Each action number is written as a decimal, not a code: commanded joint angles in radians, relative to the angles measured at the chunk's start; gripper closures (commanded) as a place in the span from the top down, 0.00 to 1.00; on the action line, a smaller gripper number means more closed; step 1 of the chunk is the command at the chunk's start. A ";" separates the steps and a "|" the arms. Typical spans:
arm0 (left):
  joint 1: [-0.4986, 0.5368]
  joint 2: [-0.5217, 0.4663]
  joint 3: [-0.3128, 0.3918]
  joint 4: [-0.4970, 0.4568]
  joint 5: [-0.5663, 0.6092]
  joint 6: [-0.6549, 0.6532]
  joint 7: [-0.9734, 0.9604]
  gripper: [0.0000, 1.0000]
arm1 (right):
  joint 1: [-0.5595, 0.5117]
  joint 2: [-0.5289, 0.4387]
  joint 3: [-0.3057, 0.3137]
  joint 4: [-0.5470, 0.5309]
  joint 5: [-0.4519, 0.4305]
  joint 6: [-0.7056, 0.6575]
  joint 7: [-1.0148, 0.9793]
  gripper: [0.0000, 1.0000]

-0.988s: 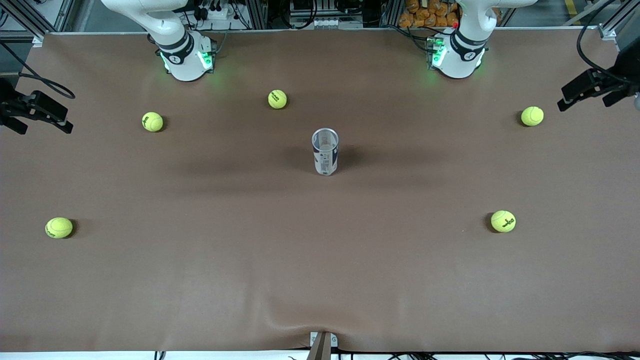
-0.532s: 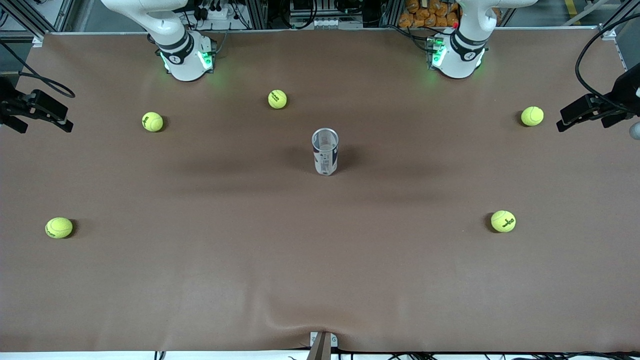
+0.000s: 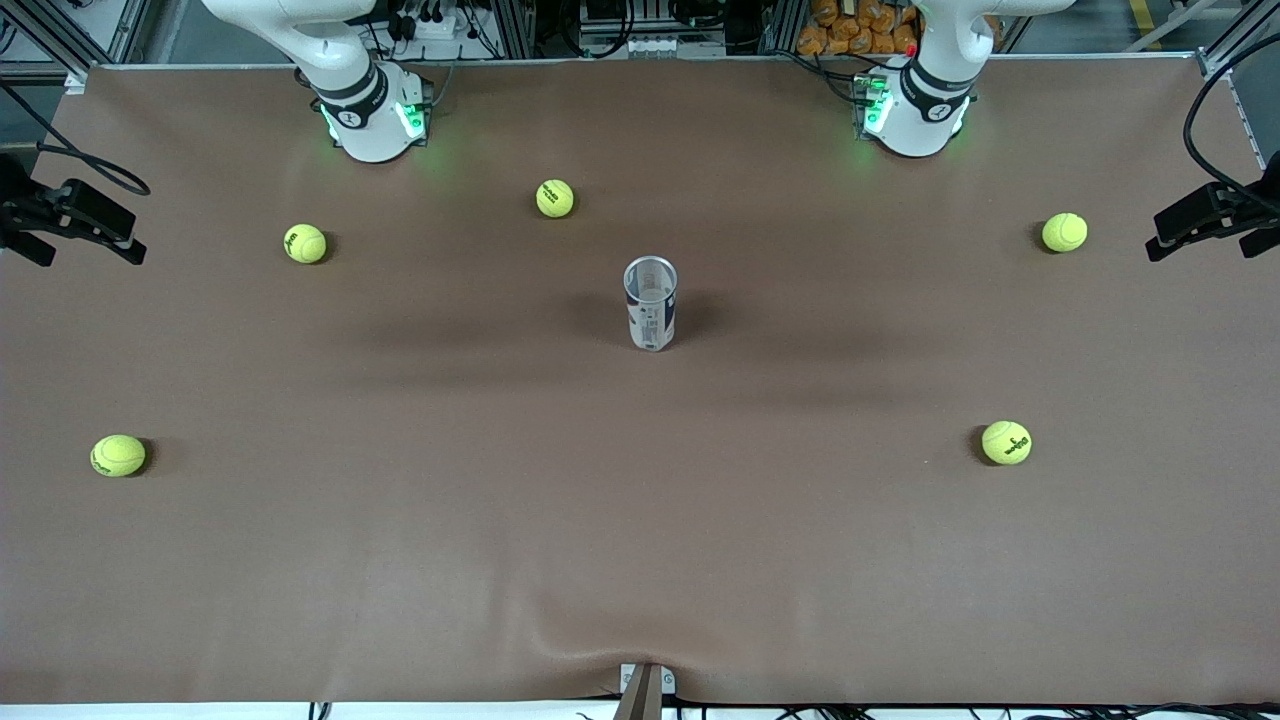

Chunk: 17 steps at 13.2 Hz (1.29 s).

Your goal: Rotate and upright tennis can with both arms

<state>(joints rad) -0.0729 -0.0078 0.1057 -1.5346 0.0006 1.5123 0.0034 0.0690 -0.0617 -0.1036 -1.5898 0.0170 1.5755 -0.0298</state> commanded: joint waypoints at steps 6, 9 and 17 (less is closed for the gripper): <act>-0.004 -0.004 -0.012 -0.009 -0.002 -0.004 -0.014 1.00 | -0.005 -0.012 0.005 -0.001 0.003 -0.012 0.010 1.00; -0.004 -0.004 -0.012 -0.009 -0.002 -0.004 -0.020 1.00 | -0.005 -0.012 0.005 -0.002 0.004 -0.014 0.010 1.00; -0.004 0.002 -0.012 -0.007 -0.007 -0.004 -0.022 1.00 | -0.005 -0.012 0.005 -0.001 0.003 -0.012 0.010 1.00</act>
<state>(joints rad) -0.0777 -0.0064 0.0974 -1.5466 -0.0018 1.5116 -0.0039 0.0691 -0.0617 -0.1031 -1.5898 0.0170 1.5712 -0.0298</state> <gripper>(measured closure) 0.000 0.000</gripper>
